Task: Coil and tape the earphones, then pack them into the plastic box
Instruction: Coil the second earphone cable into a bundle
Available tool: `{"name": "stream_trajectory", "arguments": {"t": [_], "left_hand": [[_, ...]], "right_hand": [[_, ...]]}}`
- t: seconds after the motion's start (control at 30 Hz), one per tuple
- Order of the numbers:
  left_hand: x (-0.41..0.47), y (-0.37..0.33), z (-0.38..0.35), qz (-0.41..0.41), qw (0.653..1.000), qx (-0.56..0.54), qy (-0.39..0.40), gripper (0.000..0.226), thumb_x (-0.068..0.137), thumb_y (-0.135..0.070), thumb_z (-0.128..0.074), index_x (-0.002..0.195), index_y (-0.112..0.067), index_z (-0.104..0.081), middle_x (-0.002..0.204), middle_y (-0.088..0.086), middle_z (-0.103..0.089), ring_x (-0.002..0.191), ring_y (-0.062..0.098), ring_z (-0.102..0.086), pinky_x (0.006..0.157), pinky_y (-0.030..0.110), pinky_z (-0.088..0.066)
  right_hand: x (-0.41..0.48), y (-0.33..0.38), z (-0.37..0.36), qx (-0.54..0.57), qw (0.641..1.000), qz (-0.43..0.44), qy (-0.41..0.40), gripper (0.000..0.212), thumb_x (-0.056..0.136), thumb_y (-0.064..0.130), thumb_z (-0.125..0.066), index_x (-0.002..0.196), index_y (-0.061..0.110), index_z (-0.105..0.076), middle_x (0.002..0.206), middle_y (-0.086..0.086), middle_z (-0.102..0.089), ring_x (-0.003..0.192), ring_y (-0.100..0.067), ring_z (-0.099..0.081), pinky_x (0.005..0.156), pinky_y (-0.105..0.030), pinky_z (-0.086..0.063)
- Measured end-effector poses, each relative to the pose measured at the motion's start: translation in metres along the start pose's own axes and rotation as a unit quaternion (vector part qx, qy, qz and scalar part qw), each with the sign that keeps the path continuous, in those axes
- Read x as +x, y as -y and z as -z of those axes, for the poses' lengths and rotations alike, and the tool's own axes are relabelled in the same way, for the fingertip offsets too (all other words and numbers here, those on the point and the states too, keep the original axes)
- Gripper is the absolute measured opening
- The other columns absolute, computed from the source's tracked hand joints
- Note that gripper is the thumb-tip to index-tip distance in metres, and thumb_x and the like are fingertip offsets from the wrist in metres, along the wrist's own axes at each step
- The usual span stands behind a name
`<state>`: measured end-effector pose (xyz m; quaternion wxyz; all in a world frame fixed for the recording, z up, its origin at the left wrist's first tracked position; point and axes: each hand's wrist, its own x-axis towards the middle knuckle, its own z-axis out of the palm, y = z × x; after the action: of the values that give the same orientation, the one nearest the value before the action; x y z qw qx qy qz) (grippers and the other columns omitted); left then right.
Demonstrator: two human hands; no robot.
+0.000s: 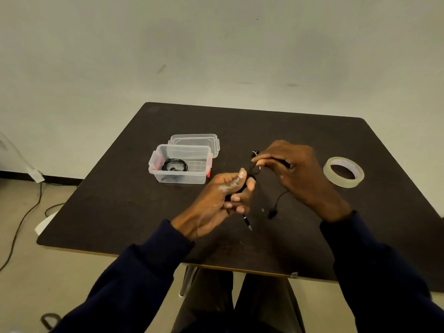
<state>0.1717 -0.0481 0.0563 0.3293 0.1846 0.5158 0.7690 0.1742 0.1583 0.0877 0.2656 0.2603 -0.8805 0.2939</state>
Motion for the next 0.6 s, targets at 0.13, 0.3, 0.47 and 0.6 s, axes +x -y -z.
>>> {"name": "stream_trajectory", "arguments": {"t": [0.13, 0.3, 0.47, 0.6], "left_hand": [[-0.001, -0.012, -0.004, -0.045, 0.992, -0.117, 0.034, 0.038, 0.112, -0.017, -0.032, 0.089, -0.01, -0.062, 0.068, 0.0, -0.051, 0.045, 0.001, -0.039, 0.06, 0.019, -0.045], [-0.002, -0.029, -0.004, -0.098, 0.973, -0.209, 0.027, 0.044, 0.106, -0.013, -0.036, 0.086, -0.009, -0.074, 0.079, 0.006, -0.069, 0.071, 0.02, -0.062, 0.071, 0.027, -0.06], [0.006, -0.04, -0.001, -0.161, 0.955, -0.25, 0.018, 0.033, 0.097, -0.009, -0.043, 0.107, -0.003, -0.074, 0.116, 0.017, -0.075, 0.105, 0.03, -0.075, 0.096, 0.04, -0.06], [0.02, -0.04, 0.012, -0.213, 0.955, -0.207, 0.009, 0.032, 0.11, -0.007, -0.03, 0.128, -0.002, -0.055, 0.136, 0.019, -0.065, 0.131, 0.036, -0.061, 0.117, 0.045, -0.043]], "right_hand": [[0.0, -0.003, -0.024, 0.134, 0.987, -0.089, -0.017, 0.014, 0.099, 0.013, -0.064, 0.1, 0.008, -0.077, 0.088, -0.008, -0.075, 0.083, -0.019, -0.07, 0.075, -0.038, -0.056], [-0.006, 0.009, -0.052, 0.264, 0.948, -0.176, -0.013, 0.023, 0.103, 0.011, -0.056, 0.095, -0.006, -0.069, 0.076, -0.023, -0.066, 0.064, -0.03, -0.062, 0.059, -0.037, -0.051], [-0.021, 0.022, -0.068, 0.315, 0.917, -0.24, 0.049, 0.023, 0.108, 0.013, -0.046, 0.102, 0.014, -0.068, 0.06, -0.008, -0.058, 0.042, -0.002, -0.042, 0.044, -0.015, -0.034], [-0.034, 0.033, -0.075, 0.263, 0.936, -0.216, 0.091, 0.027, 0.11, 0.017, -0.046, 0.115, 0.01, -0.071, 0.057, -0.004, -0.06, 0.053, -0.007, -0.054, 0.06, -0.019, -0.042]]}}
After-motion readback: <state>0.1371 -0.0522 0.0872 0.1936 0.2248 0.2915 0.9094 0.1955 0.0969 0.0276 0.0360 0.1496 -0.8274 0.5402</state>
